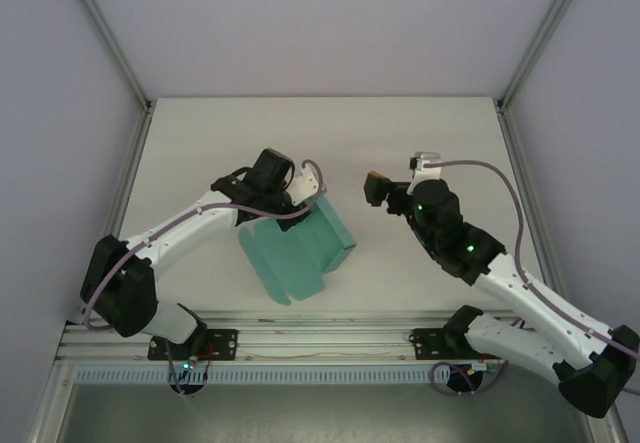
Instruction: Assemble paper box
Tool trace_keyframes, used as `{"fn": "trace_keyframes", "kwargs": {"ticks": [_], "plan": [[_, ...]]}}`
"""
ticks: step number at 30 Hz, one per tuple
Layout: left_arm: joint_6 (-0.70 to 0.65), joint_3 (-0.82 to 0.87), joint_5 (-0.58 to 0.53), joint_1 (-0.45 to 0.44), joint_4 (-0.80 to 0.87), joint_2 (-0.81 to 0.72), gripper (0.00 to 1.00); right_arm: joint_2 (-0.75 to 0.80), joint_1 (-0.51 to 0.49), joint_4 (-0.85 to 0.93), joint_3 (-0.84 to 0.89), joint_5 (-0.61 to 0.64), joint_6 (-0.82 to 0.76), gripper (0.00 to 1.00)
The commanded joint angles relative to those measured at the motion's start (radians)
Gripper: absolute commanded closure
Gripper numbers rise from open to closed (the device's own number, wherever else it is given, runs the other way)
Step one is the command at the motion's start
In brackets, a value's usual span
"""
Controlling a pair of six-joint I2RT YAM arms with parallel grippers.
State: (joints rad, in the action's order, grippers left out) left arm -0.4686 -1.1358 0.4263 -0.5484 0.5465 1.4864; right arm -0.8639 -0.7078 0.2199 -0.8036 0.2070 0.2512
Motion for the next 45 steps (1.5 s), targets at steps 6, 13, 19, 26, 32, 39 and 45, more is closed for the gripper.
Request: {"fn": "trace_keyframes", "kwargs": {"ticks": [6, 13, 19, 26, 32, 39, 45], "plan": [[-0.171, -0.277, -0.261, -0.059, 0.313, 0.288, 1.0, 0.07, 0.011, 0.215, 0.049, 0.116, 0.063, 0.0], [-0.118, -0.448, -0.549, -0.134, 0.38, 0.543, 1.0, 0.102, 0.025, 0.243, 0.075, 0.178, 0.068, 0.0], [-0.09, -0.579, -0.709, -0.17, 0.402, 0.739, 1.0, 0.121, 0.033, 0.23, 0.101, 0.179, 0.063, 0.0], [-0.114, -0.621, -0.738, -0.184, 0.382, 0.828, 0.75, 0.129, 0.04, 0.22, 0.136, 0.183, 0.075, 0.0], [-0.144, -0.618, -0.722, -0.183, 0.364, 0.752, 0.45, 0.156, 0.041, 0.223, 0.146, 0.161, 0.076, 0.0], [-0.169, -0.639, -0.676, -0.183, 0.356, 0.65, 0.0, 0.2, 0.042, 0.233, 0.15, 0.122, 0.055, 0.0], [-0.157, -0.613, -0.542, -0.159, 0.243, 0.507, 0.0, 0.207, 0.043, 0.275, 0.142, 0.151, 0.047, 0.0]]}}
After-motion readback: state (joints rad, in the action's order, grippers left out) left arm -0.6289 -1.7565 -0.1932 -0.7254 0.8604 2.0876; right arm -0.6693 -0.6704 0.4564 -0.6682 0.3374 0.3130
